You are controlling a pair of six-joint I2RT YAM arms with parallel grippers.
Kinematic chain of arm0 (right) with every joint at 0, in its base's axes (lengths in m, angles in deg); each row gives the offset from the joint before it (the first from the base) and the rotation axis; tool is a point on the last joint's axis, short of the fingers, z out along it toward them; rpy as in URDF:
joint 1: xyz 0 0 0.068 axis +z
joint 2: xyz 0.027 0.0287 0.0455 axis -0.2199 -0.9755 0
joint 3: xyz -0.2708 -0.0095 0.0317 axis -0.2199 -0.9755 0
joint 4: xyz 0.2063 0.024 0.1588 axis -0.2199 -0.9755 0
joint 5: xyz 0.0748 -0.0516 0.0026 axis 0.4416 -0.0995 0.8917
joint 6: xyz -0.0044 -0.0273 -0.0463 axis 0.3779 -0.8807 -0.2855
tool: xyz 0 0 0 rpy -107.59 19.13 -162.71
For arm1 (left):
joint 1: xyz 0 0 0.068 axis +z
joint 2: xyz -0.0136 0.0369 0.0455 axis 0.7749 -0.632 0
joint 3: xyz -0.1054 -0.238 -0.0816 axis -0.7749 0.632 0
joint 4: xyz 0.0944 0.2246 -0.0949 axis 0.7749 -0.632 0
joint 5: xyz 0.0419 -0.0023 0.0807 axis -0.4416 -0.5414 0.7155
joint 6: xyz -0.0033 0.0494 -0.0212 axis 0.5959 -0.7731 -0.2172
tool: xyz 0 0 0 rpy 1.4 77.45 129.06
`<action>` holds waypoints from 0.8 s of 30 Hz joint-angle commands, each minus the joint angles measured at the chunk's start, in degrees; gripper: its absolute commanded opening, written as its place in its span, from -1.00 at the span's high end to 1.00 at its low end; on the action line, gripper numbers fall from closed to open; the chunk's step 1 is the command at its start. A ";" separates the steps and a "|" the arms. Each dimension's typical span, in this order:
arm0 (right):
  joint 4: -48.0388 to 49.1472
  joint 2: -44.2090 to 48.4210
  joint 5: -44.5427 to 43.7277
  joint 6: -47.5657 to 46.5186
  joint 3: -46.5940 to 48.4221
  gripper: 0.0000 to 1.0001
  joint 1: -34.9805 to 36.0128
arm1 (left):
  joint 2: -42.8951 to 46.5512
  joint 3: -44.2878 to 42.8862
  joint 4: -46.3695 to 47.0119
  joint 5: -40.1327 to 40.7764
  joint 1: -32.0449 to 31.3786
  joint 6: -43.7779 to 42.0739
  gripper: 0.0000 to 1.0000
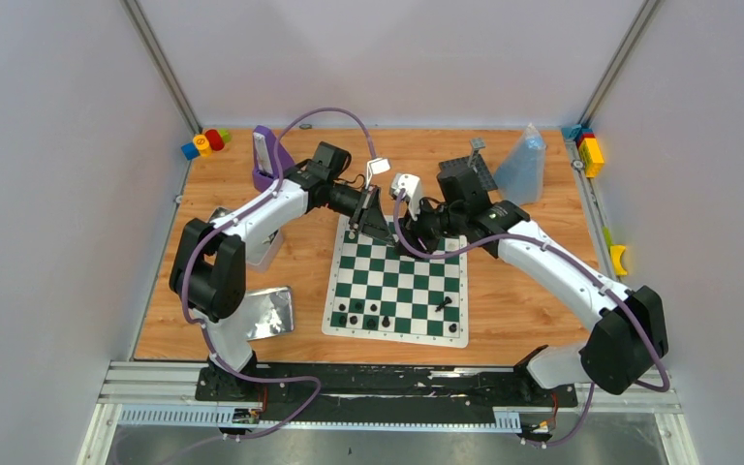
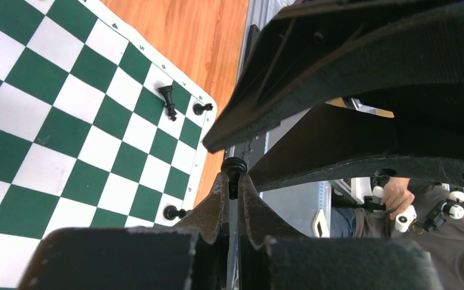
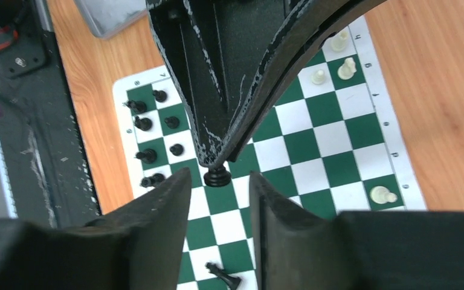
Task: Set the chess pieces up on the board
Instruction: Place the chess piece on the chessboard.
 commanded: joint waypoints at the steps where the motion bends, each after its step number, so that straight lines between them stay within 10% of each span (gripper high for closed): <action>1: 2.89 4.34 -2.64 -1.24 -1.62 0.02 -0.25 | 0.85 -3.36 -4.78 2.48 -0.47 -5.50 0.95; 10: 3.03 13.45 -1.15 -0.98 -7.95 -0.09 -10.39 | 3.24 -4.00 -14.88 21.90 -3.65 -20.29 0.99; 24: 7.50 19.60 1.11 5.09 -12.54 -0.07 -25.88 | 1.15 -0.27 -15.20 52.16 -25.30 -29.69 0.97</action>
